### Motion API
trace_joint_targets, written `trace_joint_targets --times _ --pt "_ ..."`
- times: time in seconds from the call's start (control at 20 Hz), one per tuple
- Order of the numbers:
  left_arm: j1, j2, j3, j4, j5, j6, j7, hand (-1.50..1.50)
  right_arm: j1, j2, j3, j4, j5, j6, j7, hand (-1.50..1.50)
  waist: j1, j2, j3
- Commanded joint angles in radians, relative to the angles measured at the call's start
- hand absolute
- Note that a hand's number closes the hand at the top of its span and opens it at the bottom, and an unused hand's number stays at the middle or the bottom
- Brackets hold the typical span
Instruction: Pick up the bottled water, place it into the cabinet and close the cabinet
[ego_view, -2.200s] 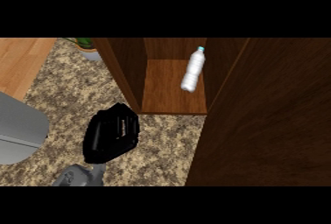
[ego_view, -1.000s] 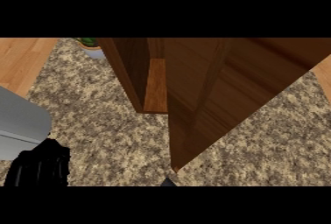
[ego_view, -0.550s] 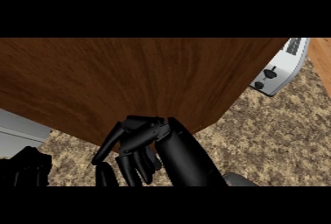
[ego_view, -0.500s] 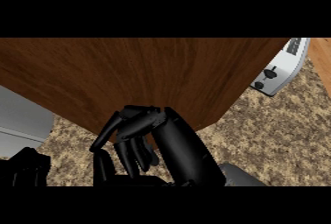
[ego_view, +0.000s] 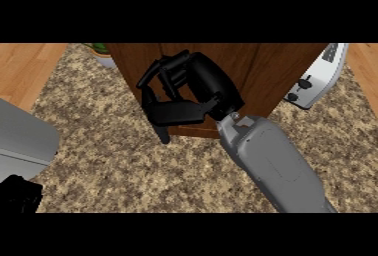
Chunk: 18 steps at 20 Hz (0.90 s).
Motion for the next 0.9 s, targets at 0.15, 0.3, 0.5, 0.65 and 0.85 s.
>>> trace_joint_targets --times 0.15,0.3,0.5,0.65,0.85 --pt "0.028 -0.002 0.015 -0.028 -0.003 -0.02 0.006 1.5 -0.025 -0.055 -0.118 0.268 -0.016 0.116 -0.156 1.5 -0.002 0.014 0.001" --pt "-0.027 0.003 0.016 -0.008 0.005 -0.02 0.031 1.5 -0.085 -0.075 -0.145 0.32 -0.031 0.156 -0.166 1.5 0.001 0.023 0.001" --pt "0.007 0.013 0.016 -0.025 -0.008 -0.04 0.018 1.5 -0.058 -0.119 -0.16 0.341 -0.044 0.196 -0.195 1.5 0.01 0.024 0.001" --pt "-0.03 0.01 0.028 0.001 -0.005 -0.025 0.028 1.5 -0.091 -0.122 -0.173 0.367 -0.05 0.211 -0.211 1.5 0.007 0.03 0.0" --pt "-0.034 0.005 0.022 -0.02 0.006 -0.027 0.041 1.5 -0.098 -0.13 -0.182 0.38 -0.064 0.235 -0.225 1.5 0.006 0.028 0.0"
